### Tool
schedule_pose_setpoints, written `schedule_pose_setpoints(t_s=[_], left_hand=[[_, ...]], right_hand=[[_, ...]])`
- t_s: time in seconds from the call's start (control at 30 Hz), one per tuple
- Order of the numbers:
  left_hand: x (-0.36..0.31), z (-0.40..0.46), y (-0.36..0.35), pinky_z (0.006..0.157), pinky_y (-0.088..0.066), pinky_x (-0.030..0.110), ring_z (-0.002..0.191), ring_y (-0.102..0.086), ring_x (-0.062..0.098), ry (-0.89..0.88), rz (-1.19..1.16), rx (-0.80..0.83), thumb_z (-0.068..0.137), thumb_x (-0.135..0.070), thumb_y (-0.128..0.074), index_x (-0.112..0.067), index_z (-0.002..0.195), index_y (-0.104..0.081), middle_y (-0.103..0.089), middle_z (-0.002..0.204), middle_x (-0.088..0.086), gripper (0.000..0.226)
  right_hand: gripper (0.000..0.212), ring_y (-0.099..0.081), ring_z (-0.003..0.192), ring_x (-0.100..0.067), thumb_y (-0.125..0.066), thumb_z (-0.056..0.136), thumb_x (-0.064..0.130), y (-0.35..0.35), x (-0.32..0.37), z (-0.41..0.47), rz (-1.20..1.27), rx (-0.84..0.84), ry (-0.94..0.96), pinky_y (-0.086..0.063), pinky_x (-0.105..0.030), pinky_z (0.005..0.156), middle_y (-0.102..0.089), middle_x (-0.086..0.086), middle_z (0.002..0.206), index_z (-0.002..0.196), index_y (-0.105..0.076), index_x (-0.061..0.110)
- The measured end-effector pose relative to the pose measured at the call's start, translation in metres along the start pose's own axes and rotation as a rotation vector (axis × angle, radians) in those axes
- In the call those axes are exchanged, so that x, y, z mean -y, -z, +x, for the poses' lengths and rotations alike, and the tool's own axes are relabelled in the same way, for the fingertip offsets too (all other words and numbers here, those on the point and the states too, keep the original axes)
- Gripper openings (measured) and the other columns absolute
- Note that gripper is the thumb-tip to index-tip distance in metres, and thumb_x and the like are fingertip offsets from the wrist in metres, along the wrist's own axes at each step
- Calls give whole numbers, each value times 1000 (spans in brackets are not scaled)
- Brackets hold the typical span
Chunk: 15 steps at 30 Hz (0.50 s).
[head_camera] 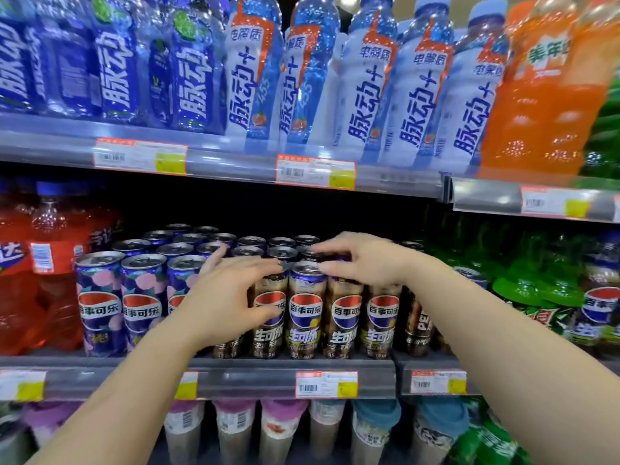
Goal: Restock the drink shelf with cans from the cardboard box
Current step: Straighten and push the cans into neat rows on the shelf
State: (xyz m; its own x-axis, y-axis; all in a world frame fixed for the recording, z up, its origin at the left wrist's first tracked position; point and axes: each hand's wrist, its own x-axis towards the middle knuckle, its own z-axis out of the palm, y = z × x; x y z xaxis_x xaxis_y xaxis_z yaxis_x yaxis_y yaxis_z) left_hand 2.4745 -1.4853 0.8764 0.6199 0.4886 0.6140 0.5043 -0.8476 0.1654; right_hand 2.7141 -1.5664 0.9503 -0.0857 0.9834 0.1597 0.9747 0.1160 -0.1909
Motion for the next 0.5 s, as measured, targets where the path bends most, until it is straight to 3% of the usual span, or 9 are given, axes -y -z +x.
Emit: schedule_pose_setpoints(t_s=[0.17, 0.4, 0.5], left_hand=[[3, 1, 0, 119, -2, 32, 131, -37, -6, 14, -51, 12, 63, -72, -46, -43, 128, -52, -50, 134, -28, 71], [-1, 2, 3, 117, -5, 28, 123, -33, -13, 41, -76, 23, 61, -76, -45, -44, 127, -52, -42, 130, -34, 73], [-2, 1, 4, 119, -9, 33, 130, -35, -7, 37, -62, 32, 61, -77, -44, -44, 129, -49, -39, 131, -35, 76]], right_hand=[[46, -53, 116, -8, -63, 88, 49, 11, -26, -21, -52, 61, -77, -41, -25, 97, -56, 14, 129, 130, -59, 33], [43, -60, 102, -10, -66, 83, 54, 1, -28, -23, 11, -38, -104, -49, -35, 95, -65, 11, 109, 119, -65, 29], [47, -57, 105, -7, -63, 85, 55, 1, -30, -25, 42, -57, -93, -47, -28, 94, -61, 13, 114, 125, -61, 31]])
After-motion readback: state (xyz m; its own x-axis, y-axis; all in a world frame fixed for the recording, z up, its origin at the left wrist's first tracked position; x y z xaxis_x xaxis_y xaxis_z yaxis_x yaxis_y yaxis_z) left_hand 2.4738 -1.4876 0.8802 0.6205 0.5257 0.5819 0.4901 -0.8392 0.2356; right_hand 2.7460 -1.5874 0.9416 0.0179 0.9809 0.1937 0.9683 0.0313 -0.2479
